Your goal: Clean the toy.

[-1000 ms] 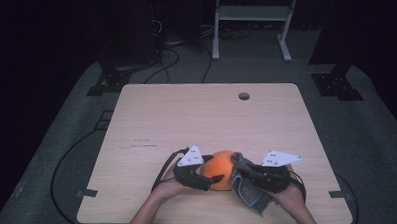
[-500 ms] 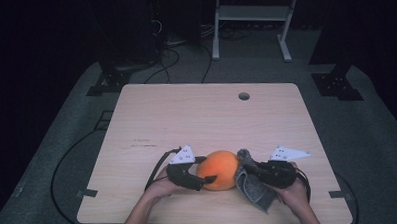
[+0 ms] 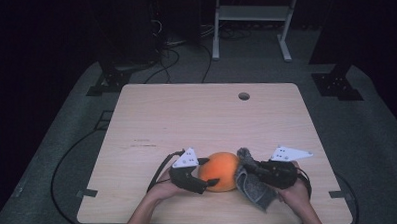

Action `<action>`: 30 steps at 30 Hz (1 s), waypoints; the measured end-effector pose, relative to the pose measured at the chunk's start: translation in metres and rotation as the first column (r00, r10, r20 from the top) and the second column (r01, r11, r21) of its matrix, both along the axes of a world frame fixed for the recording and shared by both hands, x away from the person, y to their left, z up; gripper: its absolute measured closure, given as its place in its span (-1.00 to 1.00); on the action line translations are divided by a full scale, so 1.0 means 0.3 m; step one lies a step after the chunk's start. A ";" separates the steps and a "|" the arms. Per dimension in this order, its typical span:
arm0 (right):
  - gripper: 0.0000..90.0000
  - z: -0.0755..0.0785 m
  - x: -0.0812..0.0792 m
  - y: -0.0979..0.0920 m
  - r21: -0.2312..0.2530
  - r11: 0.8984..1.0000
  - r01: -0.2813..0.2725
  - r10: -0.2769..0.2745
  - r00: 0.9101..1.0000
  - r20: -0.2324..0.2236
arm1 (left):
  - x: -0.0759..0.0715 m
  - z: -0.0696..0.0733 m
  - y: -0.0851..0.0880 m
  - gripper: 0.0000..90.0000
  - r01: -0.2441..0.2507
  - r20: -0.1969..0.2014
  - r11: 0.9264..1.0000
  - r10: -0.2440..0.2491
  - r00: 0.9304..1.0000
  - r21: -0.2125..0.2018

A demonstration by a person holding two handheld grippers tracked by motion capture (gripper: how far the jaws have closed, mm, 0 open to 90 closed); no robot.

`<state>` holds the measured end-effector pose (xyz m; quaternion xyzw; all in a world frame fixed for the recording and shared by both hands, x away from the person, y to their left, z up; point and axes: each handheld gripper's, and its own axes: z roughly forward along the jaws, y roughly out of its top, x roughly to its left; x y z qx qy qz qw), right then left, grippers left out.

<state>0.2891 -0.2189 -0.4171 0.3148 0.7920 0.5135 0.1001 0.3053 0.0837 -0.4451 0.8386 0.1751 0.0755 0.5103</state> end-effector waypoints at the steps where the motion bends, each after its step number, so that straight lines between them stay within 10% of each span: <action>1: 0.67 0.014 -0.006 0.014 0.008 1.000 -0.021 0.021 1.000 0.017 | -0.008 0.000 -0.009 -0.50 0.016 0.020 1.000 -0.016 1.000 0.010; 9: 0.68 -0.018 -0.004 0.041 -0.149 0.989 0.024 -0.019 0.999 0.035 | -0.010 0.003 -0.003 -0.52 0.020 0.009 1.000 -0.020 1.000 -0.010; 13: 0.68 0.028 -0.028 0.050 -0.077 0.997 -0.018 0.023 0.998 0.061 | -0.025 0.002 -0.017 -0.50 0.037 0.040 0.999 -0.038 0.998 0.008; 16: 0.68 0.047 -0.041 0.077 -0.078 0.996 -0.050 0.056 0.995 0.081 | -0.032 0.003 -0.023 -0.51 0.054 0.058 0.998 -0.055 0.997 0.016; 18: 0.68 0.020 -0.040 0.112 -0.157 0.986 -0.046 0.060 0.994 0.086 | -0.025 0.006 -0.014 -0.58 0.048 0.038 0.999 -0.049 0.998 0.004; 23: 0.69 0.008 -0.038 0.105 -0.158 0.986 -0.046 0.058 0.996 0.071 | -0.010 0.016 0.002 -0.67 -0.006 -0.037 1.000 0.005 0.999 -0.017; 30: 0.69 0.033 -0.043 0.078 -0.145 0.989 -0.023 0.032 0.998 0.060 | -0.030 0.019 -0.018 -0.45 0.028 0.020 0.999 -0.028 0.999 0.016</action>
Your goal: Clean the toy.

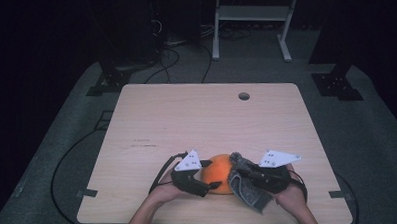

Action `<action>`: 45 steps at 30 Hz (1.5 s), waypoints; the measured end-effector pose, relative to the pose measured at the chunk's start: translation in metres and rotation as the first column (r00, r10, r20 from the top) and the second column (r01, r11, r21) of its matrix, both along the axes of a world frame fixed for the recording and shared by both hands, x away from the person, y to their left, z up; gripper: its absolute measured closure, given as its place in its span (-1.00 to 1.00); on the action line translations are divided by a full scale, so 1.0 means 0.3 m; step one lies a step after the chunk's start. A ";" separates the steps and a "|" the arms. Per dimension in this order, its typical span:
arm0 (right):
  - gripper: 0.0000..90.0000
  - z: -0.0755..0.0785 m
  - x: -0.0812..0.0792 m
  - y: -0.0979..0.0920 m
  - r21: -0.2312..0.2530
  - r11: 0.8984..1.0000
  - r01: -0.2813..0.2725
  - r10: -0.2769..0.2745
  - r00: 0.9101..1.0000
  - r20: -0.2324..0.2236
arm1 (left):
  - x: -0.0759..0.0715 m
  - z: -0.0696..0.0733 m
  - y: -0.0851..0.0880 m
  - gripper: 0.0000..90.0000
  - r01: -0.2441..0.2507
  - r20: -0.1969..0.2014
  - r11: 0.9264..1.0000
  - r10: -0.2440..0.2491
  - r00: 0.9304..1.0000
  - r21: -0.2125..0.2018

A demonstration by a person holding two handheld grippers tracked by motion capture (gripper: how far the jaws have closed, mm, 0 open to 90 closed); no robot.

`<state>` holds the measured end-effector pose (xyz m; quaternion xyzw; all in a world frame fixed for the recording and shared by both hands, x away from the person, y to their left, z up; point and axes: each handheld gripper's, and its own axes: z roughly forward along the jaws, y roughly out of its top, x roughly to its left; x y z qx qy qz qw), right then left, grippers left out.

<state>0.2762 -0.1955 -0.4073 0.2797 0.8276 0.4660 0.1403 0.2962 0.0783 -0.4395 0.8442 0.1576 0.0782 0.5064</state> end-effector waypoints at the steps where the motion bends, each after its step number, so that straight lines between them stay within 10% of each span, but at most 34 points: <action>1: 0.68 0.023 -0.011 0.010 0.049 0.998 -0.027 0.026 1.000 0.013 | -0.008 -0.003 -0.010 -0.41 0.019 0.014 1.000 -0.019 1.000 0.002; 6: 0.68 0.018 -0.020 0.062 -0.022 0.998 -0.058 0.059 0.998 0.039 | -0.027 0.002 -0.024 -0.56 0.059 0.062 0.997 -0.062 0.996 0.043; 12: 0.68 -0.002 -0.009 0.031 0.003 0.999 -0.043 0.043 0.999 0.009 | 0.008 -0.001 -0.001 -0.65 -0.011 -0.051 0.999 0.009 0.999 -0.037; 19: 0.68 0.048 -0.037 0.068 0.003 0.997 -0.078 0.078 0.997 0.028 | -0.040 0.002 -0.037 -0.49 0.074 0.101 0.994 -0.081 0.992 0.075; 22: 0.68 0.020 -0.027 0.076 -0.018 0.996 -0.091 0.091 0.996 0.012 | -0.043 0.001 -0.035 -0.48 0.080 0.109 0.993 -0.089 0.990 0.091; 31: 0.68 -0.005 0.021 -0.038 -0.011 1.000 0.027 -0.027 0.999 -0.029 | -0.029 -0.005 -0.027 -0.48 0.078 0.083 0.994 -0.084 0.993 0.074; 37: 0.66 0.018 -0.020 0.041 -0.004 0.998 -0.060 0.061 0.998 0.030 | -0.016 -0.012 -0.008 -0.52 0.075 0.055 0.995 -0.079 0.995 0.073; 45: 0.68 -0.017 0.002 0.013 0.016 1.000 -0.020 0.020 1.000 0.007 | 0.009 -0.007 -0.011 -0.78 0.020 -0.010 1.000 -0.020 1.000 0.012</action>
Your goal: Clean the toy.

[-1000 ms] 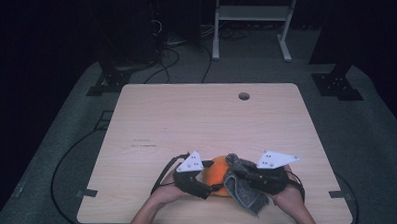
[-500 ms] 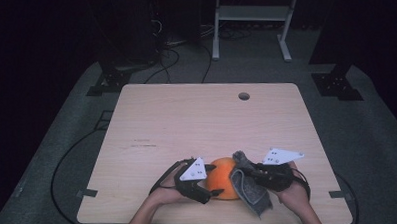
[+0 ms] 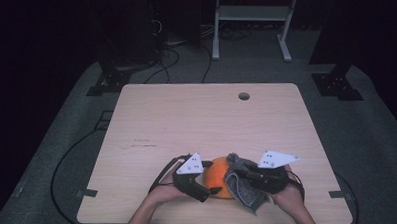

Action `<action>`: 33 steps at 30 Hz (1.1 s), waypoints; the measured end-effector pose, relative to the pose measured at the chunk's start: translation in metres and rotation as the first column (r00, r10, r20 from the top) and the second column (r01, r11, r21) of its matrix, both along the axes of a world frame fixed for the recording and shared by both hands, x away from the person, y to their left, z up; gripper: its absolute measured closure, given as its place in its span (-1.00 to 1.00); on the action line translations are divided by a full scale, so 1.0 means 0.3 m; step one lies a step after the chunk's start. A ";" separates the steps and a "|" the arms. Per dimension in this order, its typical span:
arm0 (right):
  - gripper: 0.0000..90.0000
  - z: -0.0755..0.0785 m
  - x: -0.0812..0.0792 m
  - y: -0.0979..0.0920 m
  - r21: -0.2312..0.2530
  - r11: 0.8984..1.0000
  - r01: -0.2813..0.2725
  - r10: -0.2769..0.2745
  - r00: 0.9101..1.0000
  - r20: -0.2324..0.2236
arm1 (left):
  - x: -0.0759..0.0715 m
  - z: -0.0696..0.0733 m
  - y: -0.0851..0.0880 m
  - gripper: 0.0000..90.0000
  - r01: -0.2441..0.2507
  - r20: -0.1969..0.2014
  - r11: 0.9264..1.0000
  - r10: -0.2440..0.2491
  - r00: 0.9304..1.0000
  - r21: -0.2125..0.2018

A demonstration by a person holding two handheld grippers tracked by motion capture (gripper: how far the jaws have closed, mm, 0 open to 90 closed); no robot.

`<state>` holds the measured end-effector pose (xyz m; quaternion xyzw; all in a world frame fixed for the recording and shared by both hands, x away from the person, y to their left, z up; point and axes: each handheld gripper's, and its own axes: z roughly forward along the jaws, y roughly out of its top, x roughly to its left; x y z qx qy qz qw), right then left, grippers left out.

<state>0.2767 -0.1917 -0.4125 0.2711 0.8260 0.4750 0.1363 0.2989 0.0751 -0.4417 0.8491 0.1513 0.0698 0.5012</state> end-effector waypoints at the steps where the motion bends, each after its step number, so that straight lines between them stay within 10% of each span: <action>1: 0.68 0.004 -0.007 0.005 -0.011 1.000 -0.003 0.004 1.000 0.013 | 0.007 -0.004 -0.004 -0.80 -0.005 -0.019 1.000 0.005 1.000 0.007; 14: 0.67 -0.064 0.050 -0.125 -0.006 0.997 0.083 -0.083 0.991 -0.102 | 0.025 -0.024 0.046 -0.63 -0.008 -0.085 1.000 0.010 0.996 0.020; 19: 0.67 -0.025 0.021 -0.118 0.072 0.997 -0.002 0.008 0.997 -0.071 | 0.031 -0.030 0.053 -0.67 -0.009 -0.094 1.000 0.011 0.996 0.022; 29: 0.67 -0.085 0.049 -0.127 -0.078 0.996 0.044 -0.053 0.991 -0.121 | 0.028 -0.034 0.044 -0.76 -0.010 -0.093 1.000 0.012 0.996 0.026; 33: 0.67 -0.020 0.031 -0.113 0.048 0.999 -0.001 0.005 0.997 -0.075 | 0.025 -0.034 0.034 -0.79 -0.004 -0.075 1.000 0.005 0.997 0.024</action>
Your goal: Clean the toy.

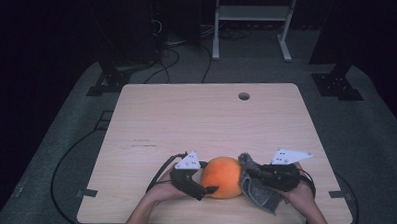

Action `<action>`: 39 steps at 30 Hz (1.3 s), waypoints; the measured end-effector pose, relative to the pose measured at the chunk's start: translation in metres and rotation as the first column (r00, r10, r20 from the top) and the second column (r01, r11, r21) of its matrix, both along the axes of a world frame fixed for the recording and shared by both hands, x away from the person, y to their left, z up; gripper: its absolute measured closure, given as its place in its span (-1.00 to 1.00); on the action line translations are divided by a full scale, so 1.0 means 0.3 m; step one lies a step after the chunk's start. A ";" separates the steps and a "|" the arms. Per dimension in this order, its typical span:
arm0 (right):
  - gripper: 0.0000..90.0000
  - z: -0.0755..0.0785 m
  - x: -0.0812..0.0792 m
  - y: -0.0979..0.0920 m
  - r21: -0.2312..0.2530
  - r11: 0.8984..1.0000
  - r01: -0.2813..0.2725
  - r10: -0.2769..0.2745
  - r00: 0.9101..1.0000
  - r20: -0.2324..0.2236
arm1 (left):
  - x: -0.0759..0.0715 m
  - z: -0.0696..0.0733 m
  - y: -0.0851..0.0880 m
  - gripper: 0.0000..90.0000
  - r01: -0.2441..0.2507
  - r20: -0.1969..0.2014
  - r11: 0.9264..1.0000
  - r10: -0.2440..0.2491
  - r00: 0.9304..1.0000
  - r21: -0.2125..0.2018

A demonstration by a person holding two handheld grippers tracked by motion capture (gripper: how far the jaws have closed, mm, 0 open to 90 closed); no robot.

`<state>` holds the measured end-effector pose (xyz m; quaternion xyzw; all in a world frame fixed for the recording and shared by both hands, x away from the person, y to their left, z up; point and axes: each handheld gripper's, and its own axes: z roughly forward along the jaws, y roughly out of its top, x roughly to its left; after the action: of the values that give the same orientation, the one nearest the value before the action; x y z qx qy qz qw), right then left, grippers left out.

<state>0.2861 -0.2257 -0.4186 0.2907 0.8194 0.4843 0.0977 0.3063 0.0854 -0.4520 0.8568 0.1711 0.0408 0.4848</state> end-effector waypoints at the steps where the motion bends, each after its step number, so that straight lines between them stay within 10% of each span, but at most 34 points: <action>1: 0.67 0.018 -0.006 0.009 0.028 0.999 -0.018 0.017 1.000 0.014 | 0.000 0.000 -0.003 -0.79 0.002 0.003 1.000 -0.002 1.000 0.002; 5: 0.67 0.003 -0.014 0.080 -0.073 0.997 -0.033 0.036 0.998 0.046 | 0.007 -0.002 -0.005 -0.93 -0.019 -0.021 1.000 0.019 1.000 0.002; 12: 0.67 -0.001 -0.015 0.056 -0.065 0.998 -0.026 0.027 0.999 0.028 | 0.014 -0.008 -0.025 -0.85 -0.015 -0.080 1.000 0.015 0.997 -0.003; 17: 0.67 0.045 -0.032 0.052 -0.065 0.998 0.021 -0.015 0.995 0.100 | -0.015 0.052 -0.028 -0.52 -0.044 0.061 0.999 0.045 0.997 -0.017; 22: 0.68 0.116 -0.063 0.096 -0.002 1.000 -0.028 0.027 0.987 0.156 | -0.073 0.096 -0.092 -0.55 -0.006 0.266 0.993 -0.025 0.964 0.114; 25: 0.67 0.107 -0.059 0.147 -0.044 0.998 -0.042 0.048 0.988 0.149 | -0.095 0.095 -0.108 -0.59 0.019 0.309 0.989 -0.063 0.949 0.144; 28: 0.68 0.060 -0.039 0.145 -0.062 0.998 -0.033 0.040 0.992 0.118 | -0.072 0.082 -0.088 -0.75 -0.002 0.264 0.996 -0.023 0.964 0.095; 29: 0.68 0.051 -0.032 0.123 -0.045 0.999 -0.027 0.031 0.995 0.097 | -0.048 0.077 -0.071 -0.88 -0.037 0.188 0.998 0.026 0.982 0.057; 34: 0.68 0.046 -0.022 0.091 -0.036 0.999 -0.018 0.021 0.996 0.082 | -0.018 0.059 -0.060 -0.82 -0.036 0.049 0.999 0.035 0.998 0.018; 39: 0.68 0.080 -0.041 0.109 -0.042 0.999 -0.005 0.010 0.994 0.113 | -0.048 0.072 -0.074 -0.48 -0.023 0.154 0.999 0.018 0.988 0.032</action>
<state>0.2739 -0.1929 -0.3946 0.2578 0.8235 0.4831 0.1483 0.2921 0.0632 -0.4304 0.8574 0.1413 0.1143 0.4815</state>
